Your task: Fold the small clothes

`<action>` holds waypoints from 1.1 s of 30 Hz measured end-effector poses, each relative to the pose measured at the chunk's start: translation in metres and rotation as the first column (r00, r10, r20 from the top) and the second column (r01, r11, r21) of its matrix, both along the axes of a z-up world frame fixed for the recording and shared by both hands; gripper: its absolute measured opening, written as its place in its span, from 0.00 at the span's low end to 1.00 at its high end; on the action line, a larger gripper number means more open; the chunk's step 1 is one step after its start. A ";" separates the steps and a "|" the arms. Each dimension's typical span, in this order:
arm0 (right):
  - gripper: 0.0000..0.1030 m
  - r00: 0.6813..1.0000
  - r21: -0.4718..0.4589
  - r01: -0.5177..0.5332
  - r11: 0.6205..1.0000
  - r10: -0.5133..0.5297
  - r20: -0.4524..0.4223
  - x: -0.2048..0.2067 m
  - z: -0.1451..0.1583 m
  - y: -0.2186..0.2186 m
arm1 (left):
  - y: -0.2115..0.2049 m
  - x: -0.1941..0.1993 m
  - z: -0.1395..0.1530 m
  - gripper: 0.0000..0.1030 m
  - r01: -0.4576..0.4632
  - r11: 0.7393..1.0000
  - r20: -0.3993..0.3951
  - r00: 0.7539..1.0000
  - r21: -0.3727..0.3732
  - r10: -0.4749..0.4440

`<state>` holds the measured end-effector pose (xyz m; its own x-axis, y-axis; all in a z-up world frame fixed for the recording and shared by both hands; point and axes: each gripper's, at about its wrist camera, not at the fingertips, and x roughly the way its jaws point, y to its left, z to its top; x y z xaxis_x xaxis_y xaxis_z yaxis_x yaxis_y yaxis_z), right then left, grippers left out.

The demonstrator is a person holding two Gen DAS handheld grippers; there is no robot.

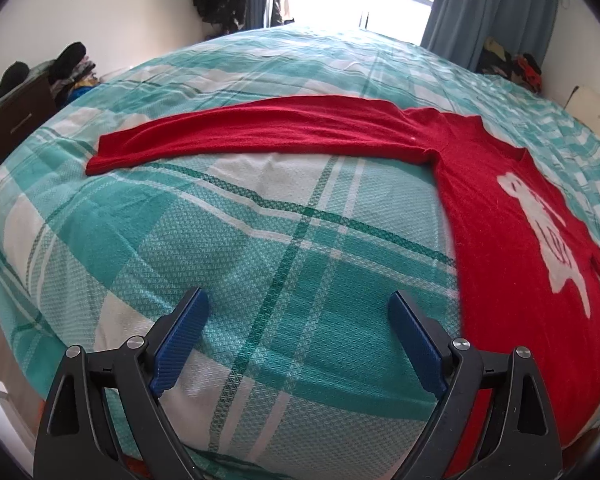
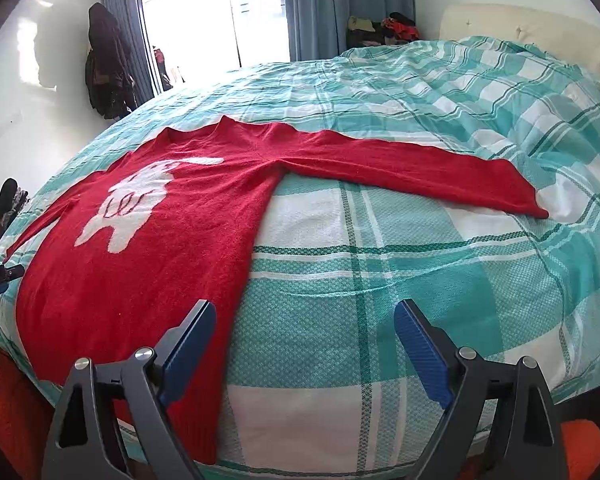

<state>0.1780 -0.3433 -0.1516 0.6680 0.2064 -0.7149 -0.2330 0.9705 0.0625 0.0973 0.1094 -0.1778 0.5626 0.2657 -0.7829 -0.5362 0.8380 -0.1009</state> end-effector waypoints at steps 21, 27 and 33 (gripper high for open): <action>1.00 0.984 0.098 0.049 0.994 -0.031 -0.173 0.021 -0.042 -0.013 | -0.007 0.003 -0.012 0.99 0.035 0.999 -0.016 0.999 0.006 -0.035; 1.00 0.984 0.097 0.048 0.994 -0.031 -0.173 0.021 -0.042 -0.013 | -0.007 0.003 -0.011 0.99 0.034 0.999 -0.018 0.999 0.009 -0.034; 1.00 0.985 0.097 0.048 0.994 -0.031 -0.173 0.021 -0.042 -0.013 | -0.009 0.002 -0.012 0.99 0.034 0.999 -0.019 0.999 0.013 -0.033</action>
<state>0.1987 -0.3563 -0.1934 0.5472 0.2585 -0.7961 -0.1720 0.9655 0.1953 0.0996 0.1005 -0.1895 0.5568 0.2578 -0.7896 -0.5095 0.8568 -0.0796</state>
